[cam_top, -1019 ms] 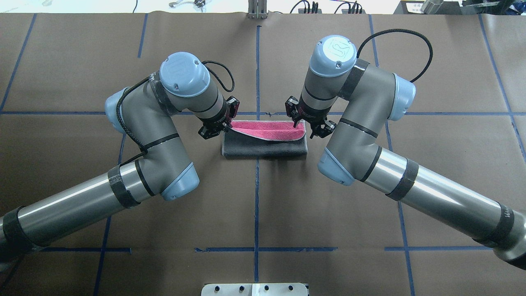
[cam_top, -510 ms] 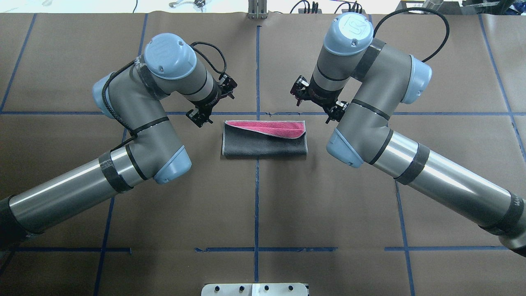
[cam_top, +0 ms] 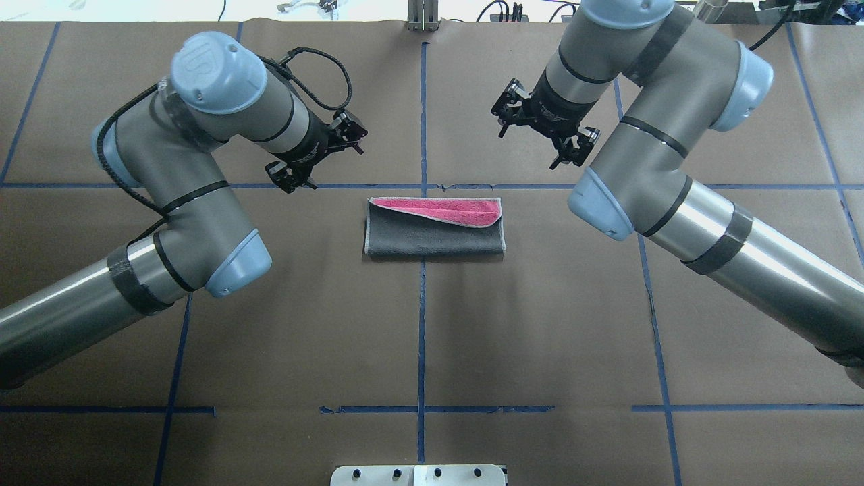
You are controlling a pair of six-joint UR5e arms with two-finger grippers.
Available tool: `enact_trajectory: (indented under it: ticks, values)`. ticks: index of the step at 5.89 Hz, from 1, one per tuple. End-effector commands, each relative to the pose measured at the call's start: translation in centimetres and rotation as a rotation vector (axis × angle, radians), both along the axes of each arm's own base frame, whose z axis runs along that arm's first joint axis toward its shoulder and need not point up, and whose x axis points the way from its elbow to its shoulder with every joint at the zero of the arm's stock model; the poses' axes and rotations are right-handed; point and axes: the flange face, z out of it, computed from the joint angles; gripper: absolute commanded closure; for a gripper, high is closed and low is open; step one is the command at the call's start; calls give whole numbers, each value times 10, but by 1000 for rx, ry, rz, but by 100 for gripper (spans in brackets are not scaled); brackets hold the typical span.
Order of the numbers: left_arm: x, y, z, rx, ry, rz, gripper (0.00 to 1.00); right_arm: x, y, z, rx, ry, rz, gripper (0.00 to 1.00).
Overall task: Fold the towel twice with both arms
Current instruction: 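Open both grippers and raise them while the right arm withdraws away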
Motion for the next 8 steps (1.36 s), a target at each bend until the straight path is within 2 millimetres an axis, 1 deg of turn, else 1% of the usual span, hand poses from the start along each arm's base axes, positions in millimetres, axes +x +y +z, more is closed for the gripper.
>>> enact_trajectory:
  ticks: [1, 2, 3, 4, 5, 6, 7, 8]
  values:
    - [-12, 19, 7, 174, -33, 116, 0, 66, 29, 31, 190, 11, -92, 0]
    - [4, 28, 14, 226, -54, 177, 0, 81, 30, 59, 263, 49, -159, 0]
    - [34, 38, 26, 218, -74, 226, 0, 97, 25, 83, 307, 84, -202, 0]
    - [57, 29, 33, 210, -95, 228, 0, 108, 24, 102, 344, 112, -239, 0]
    - [80, 29, 37, 203, -101, 247, 0, 107, 23, 106, 342, 122, -240, 0]
    - [90, 40, 39, 205, -96, 268, 9, 106, 23, 107, 341, 123, -242, 0]
    - [98, 48, 39, 207, -95, 284, 13, 105, 24, 107, 340, 123, -244, 0]
    - [102, 52, 37, 223, -95, 300, 16, 104, 25, 111, 334, 126, -246, 0]
